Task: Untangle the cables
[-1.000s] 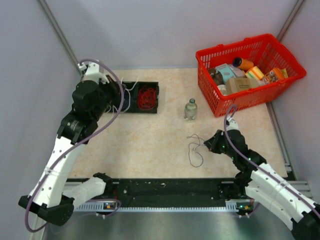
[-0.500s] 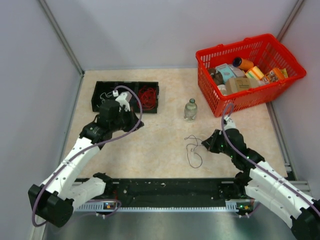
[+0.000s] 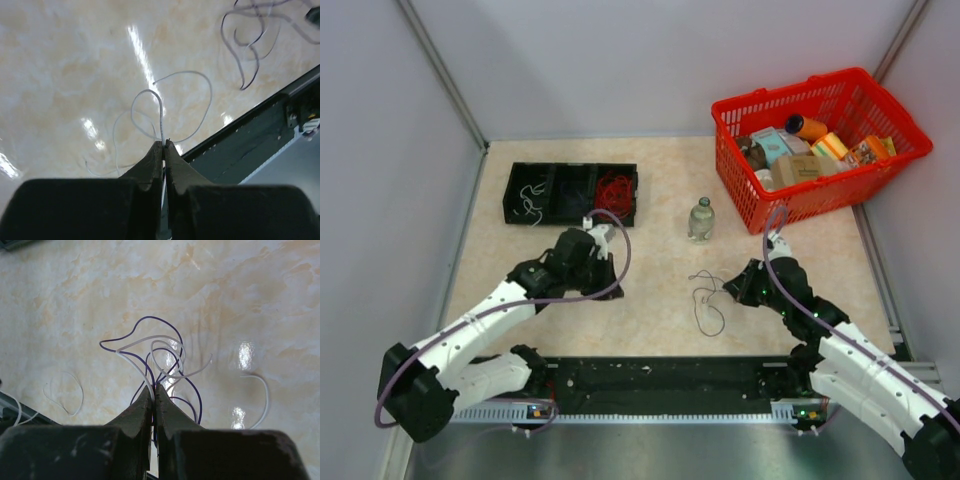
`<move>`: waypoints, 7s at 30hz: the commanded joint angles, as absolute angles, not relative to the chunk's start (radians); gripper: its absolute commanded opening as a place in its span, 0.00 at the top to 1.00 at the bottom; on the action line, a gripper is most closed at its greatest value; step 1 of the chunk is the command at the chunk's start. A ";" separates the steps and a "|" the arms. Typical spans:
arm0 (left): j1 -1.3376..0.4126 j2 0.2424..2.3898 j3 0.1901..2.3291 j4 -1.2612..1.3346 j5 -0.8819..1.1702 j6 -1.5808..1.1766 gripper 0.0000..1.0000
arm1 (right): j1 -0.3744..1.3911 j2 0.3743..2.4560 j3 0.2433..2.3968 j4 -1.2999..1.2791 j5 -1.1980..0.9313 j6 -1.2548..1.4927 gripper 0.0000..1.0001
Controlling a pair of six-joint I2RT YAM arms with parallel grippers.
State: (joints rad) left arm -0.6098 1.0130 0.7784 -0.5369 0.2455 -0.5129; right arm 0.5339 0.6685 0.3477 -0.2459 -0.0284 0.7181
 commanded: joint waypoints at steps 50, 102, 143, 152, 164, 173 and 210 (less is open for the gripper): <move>-1.023 1.517 0.801 -0.595 -0.181 -0.638 0.97 | 0.528 0.617 0.368 -0.229 -0.045 0.726 1.00; -0.779 1.336 0.864 -0.736 -0.356 -0.716 1.00 | 0.529 0.611 0.357 -0.225 -0.041 0.724 1.00; 0.052 2.050 1.889 -0.806 -0.454 -0.614 0.49 | 0.529 0.683 0.370 -0.179 -0.072 0.699 1.00; -0.026 1.640 1.604 -0.671 -0.229 -0.626 0.22 | 0.528 0.721 0.393 -0.175 -0.097 0.681 1.00; -0.632 1.120 0.822 -0.022 0.290 -0.485 0.26 | 0.564 0.821 0.428 -0.025 -0.345 0.661 1.00; -0.953 1.224 0.813 -0.051 0.141 -0.265 0.25 | 0.566 0.825 0.433 0.075 -0.535 0.660 1.00; -0.983 0.945 0.876 -0.312 -0.069 -0.330 1.00 | 0.572 0.880 0.377 0.133 -0.445 0.669 0.68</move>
State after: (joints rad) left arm -0.9844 1.0370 0.8364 -0.3344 -0.0654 -0.3187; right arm 0.5629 0.8349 0.3862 0.0387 -0.3901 0.6868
